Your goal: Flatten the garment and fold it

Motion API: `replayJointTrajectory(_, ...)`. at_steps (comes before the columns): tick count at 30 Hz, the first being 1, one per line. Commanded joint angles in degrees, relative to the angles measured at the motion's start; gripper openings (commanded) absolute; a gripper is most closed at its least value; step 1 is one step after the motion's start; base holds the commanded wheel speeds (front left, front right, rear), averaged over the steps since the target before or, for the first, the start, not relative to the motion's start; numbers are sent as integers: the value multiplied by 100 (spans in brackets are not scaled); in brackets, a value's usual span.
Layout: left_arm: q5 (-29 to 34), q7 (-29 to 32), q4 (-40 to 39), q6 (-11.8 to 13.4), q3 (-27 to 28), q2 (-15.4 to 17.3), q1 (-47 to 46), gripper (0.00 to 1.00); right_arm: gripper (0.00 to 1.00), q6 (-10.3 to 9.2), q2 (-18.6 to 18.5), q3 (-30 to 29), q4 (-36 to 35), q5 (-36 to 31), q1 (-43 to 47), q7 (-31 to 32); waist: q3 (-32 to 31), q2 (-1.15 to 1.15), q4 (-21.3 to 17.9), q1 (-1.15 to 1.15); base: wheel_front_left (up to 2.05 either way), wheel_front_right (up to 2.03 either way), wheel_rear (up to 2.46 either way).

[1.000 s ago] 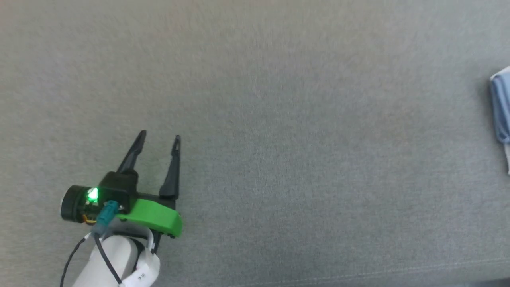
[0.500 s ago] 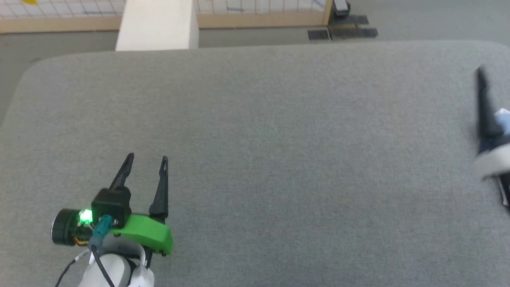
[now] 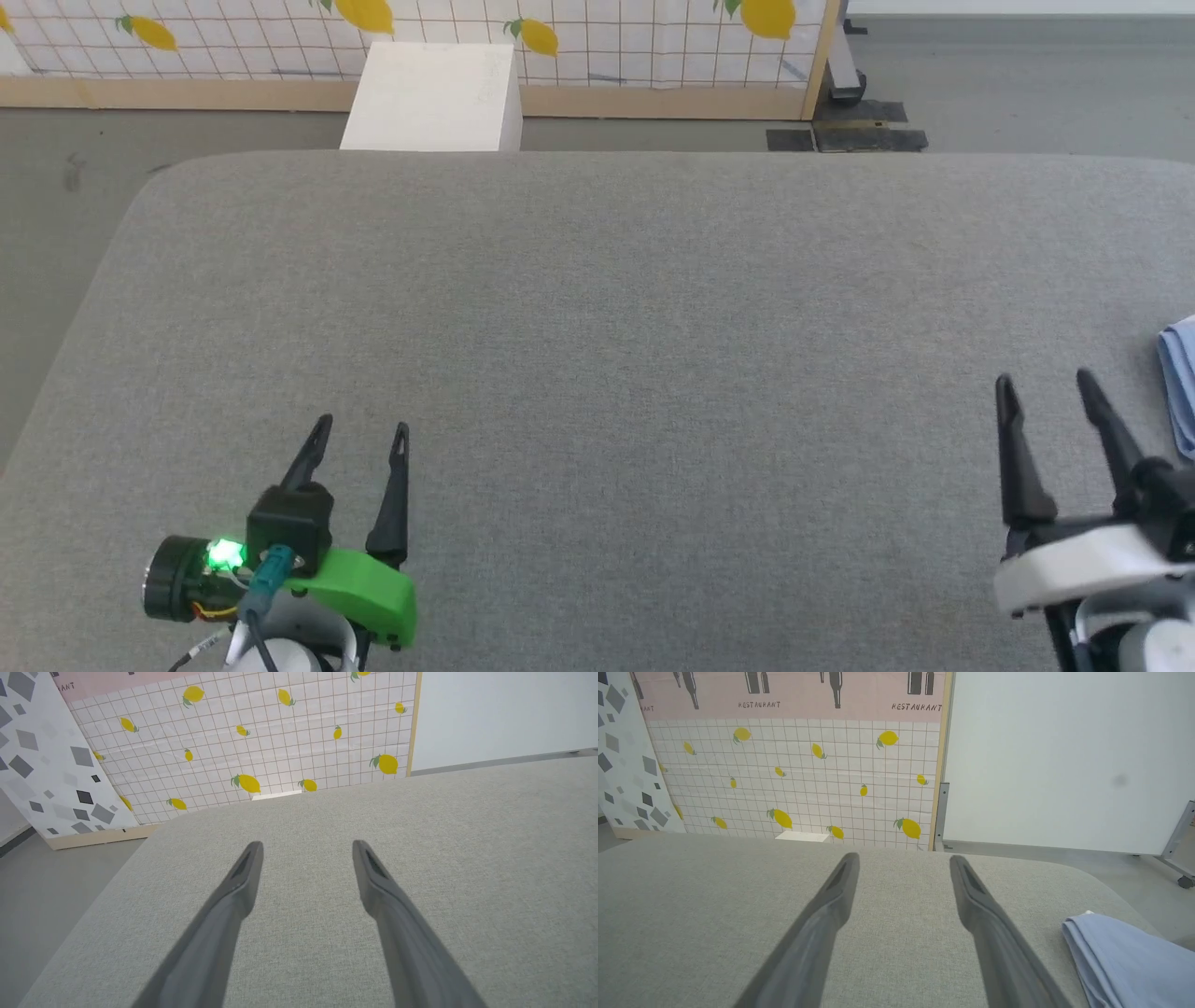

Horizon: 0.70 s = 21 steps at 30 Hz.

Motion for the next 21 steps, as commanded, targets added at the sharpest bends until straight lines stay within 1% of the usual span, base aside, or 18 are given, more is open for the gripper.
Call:
replayJointTrajectory(1,68,18,47,13,-53,28,81,100,100,-10,49,-7,-50,-56,112,32,-9,0,4,0,0,0,0)
replayJointTrajectory(5,8,13,113,17,-62,-19,73,100,100,-10,157,-3,-128,-138,269,50,0,0,-1,0,0,0,0)
replayJointTrajectory(9,-11,-26,130,85,-37,-59,54,100,100,-10,217,-24,-159,-177,327,58,7,0,-7,0,0,0,0)
replayJointTrajectory(21,-41,-102,174,101,-75,-78,-2,100,100,-10,246,-30,-195,-218,324,116,-37,0,-20,0,0,0,0)
